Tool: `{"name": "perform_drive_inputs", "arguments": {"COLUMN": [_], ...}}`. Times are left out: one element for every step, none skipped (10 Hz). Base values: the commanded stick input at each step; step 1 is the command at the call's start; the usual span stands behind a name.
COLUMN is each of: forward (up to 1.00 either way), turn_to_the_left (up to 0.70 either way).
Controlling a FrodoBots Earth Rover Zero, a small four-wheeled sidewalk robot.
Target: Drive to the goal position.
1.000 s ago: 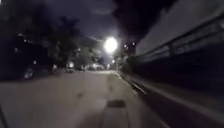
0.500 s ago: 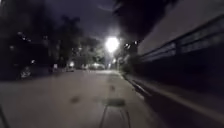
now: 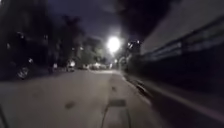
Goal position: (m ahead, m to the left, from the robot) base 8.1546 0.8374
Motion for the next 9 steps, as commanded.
{"name": "perform_drive_inputs", "arguments": {"forward": [0.7,0.7,0.7,0.7,0.7,0.7,0.7,0.7,0.7], "turn_to_the_left": [0.0,0.0,0.0,0.0,0.0,0.0,0.0,0.0,0.0]}}
